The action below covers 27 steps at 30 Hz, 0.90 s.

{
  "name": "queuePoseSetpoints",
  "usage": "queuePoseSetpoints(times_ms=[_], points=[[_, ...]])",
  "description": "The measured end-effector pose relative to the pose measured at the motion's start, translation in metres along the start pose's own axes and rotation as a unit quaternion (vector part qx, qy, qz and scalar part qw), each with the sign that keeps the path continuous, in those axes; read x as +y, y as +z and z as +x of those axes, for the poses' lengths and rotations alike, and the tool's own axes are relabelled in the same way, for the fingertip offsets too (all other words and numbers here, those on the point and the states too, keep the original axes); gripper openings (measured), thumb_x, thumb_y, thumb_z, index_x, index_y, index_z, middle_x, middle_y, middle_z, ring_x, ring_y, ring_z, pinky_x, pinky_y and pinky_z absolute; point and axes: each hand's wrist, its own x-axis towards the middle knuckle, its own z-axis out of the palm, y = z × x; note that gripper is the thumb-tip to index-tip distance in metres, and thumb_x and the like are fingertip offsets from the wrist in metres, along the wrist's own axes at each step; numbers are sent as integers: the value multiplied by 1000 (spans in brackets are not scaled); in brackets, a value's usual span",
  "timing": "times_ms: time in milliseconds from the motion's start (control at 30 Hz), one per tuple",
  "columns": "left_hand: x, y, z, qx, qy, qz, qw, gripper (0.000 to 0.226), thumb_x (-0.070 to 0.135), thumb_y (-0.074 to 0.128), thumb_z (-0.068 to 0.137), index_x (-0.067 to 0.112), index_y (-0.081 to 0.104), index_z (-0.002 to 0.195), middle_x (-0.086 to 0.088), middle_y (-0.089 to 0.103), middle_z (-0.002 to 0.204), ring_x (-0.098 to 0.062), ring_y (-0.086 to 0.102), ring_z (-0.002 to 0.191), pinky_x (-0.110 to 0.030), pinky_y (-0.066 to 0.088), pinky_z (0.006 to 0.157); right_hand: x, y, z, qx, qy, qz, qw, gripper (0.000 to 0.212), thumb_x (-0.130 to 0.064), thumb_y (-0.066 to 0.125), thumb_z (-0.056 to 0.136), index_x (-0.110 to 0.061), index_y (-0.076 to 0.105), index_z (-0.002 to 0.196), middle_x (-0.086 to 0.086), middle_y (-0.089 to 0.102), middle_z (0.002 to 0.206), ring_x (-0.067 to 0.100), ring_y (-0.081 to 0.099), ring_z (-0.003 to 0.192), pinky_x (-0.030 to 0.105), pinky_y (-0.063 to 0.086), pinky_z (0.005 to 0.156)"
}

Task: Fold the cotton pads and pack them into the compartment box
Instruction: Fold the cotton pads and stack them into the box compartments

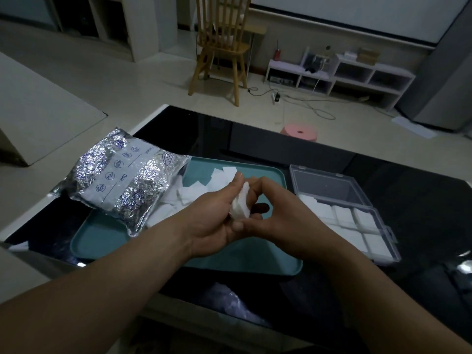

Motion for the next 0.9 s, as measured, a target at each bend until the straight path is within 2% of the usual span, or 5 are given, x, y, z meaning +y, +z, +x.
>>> queuePoseSetpoints(times_ms=[100,333,500,667,900], points=[[-3,2,-2,-17,-14,9,1000,54,60,44,103,21,65,132,-14,64,113,-21,61,89,-31,60,66,3,4,-2,-14,-3,36,999,37,-15,86,84,-11,52,97,3,65,117,15,71,100,40,62,86],[-11,0,1,-12,-18,6,1000,49,59,51,100,21,75,120,-8,65,114,-22,63,102,-33,53,74,8,12,-3,-5,-19,-51,999,37,-19,87,80,-18,53,95,-9,57,101,10,60,87,27,57,78],[1,-13,10,199,56,-59,977,14,24,65,100,20,63,114,-4,51,78,-10,48,58,-20,45,43,17,8,10,32,47,-27,998,27,-53,68,93,-30,61,106,-20,64,121,-5,57,116,19,44,94],[28,-32,10,284,106,-89,949,15,3,55,100,17,57,94,-7,50,72,-14,47,58,-16,37,34,39,16,36,85,151,-119,978,12,-39,62,101,-27,64,101,-13,66,97,8,62,91,21,44,71],[12,-20,15,169,51,1,984,32,50,57,101,20,64,110,-3,62,76,-14,53,60,-23,46,47,1,38,21,84,11,-87,993,19,-53,68,90,-38,58,95,-19,58,98,0,54,98,18,44,79]])
